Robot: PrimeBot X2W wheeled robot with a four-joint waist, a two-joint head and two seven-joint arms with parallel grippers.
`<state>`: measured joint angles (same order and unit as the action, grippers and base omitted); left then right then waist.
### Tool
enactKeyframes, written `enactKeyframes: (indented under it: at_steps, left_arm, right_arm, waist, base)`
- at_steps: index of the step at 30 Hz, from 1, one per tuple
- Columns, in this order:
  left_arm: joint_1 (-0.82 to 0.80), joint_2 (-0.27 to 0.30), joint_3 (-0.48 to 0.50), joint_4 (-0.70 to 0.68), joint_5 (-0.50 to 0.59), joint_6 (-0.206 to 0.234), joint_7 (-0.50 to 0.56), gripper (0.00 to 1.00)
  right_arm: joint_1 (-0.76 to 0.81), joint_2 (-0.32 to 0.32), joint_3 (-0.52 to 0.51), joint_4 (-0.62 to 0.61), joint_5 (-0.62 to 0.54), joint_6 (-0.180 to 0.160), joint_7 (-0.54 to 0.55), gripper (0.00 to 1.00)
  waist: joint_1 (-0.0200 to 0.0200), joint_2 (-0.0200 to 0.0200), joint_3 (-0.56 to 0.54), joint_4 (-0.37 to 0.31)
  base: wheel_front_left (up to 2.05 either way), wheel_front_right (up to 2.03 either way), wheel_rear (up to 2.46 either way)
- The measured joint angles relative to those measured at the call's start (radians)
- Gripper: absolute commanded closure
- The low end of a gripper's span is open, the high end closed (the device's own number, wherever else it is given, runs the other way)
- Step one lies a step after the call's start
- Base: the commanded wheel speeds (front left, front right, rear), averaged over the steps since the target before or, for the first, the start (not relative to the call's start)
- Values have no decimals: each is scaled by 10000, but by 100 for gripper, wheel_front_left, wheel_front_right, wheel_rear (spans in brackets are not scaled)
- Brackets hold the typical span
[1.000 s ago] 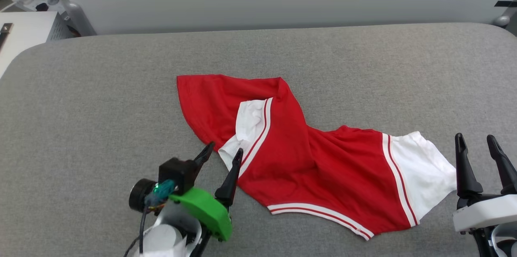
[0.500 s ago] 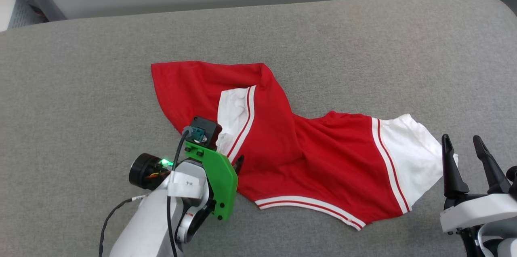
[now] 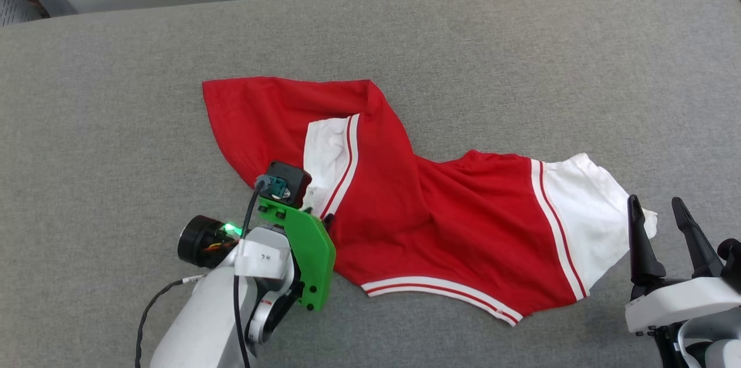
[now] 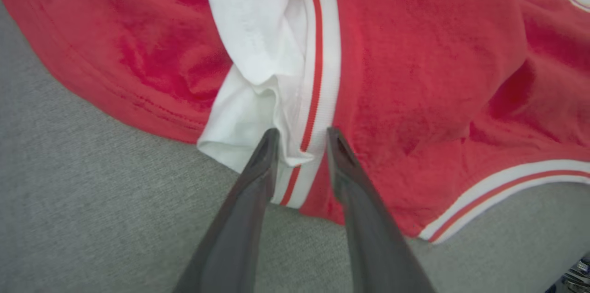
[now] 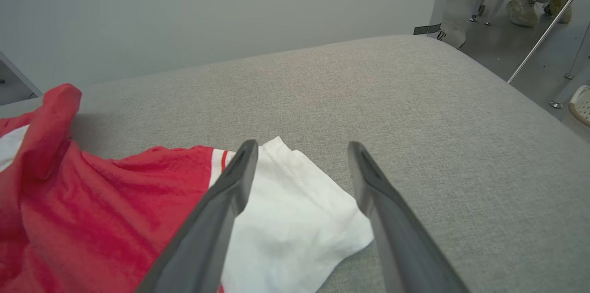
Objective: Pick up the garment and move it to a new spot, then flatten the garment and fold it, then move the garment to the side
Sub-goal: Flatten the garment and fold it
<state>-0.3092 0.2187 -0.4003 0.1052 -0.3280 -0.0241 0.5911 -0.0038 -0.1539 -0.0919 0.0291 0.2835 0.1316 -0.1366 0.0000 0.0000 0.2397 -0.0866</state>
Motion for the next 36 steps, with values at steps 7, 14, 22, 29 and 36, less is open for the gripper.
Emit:
enactKeyframes:
  at_steps: [7, 14, 22, 29, 36]
  left_arm:
    - [4, -48, -92, -169, -205, -117, -211, 100]
    - [127, -244, 357, -635, -777, -153, -1032, 100]
    - [835, 232, 1678, -1438, -1438, 286, -1415, 100]
    - [1578, 928, 2911, -1302, -1919, 656, -1461, 100]
    - [1724, 1252, 3118, -8, -2238, 449, -1452, 100]
  right_arm:
    - [-3, -54, 4, 196, -86, 0, 0, 0]
    - [15, -105, -38, 286, -128, 0, 17, 0]
    - [151, -148, -107, 284, -128, 0, 213, 0]
    - [210, -155, -31, 284, -169, 0, 316, 0]
    - [209, -215, 58, 288, -217, 0, 500, 0]
  waist:
    - [0, 0, -98, 256]
    - [0, 0, -477, 549]
    - [0, 0, -835, 1133]
    - [0, 0, -993, 1596]
    - [0, 0, -868, 1765]
  base:
    - [0, 0, 0]
    - [0, 0, 0]
    - [0, 0, 0]
    - [0, 0, 0]
    - [0, 0, 0]
